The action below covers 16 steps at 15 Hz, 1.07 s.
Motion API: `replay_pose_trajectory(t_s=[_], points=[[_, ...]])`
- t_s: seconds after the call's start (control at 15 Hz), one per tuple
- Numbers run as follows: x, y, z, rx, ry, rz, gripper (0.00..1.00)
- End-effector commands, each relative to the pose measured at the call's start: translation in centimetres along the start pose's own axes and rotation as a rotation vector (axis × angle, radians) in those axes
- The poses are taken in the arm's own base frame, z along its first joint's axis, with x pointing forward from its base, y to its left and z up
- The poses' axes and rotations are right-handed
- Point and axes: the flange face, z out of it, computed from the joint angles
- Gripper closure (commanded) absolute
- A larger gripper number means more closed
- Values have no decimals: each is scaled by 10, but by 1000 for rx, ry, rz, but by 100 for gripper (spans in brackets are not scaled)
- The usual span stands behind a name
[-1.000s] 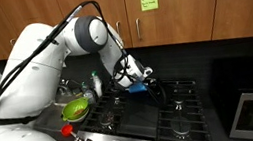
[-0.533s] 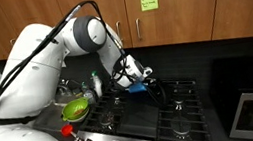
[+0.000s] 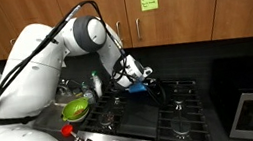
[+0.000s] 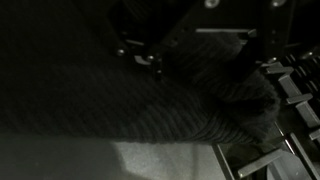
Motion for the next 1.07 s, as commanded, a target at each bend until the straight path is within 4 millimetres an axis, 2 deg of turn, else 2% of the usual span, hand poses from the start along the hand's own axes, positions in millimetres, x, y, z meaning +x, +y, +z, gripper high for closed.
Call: replay_pose_trajectory(t_s=[0.0,0.33,0.4,0.53,0.93,1.0], points=[[1,1,0,0,0,0,25],[1,1,0,0,0,0,25],[1,1,0,0,0,0,6],[-1,-1,2,-20,0,7,1],[2,14,3,-98,20,8,0],[1,9,5,-77,9,-1,0]])
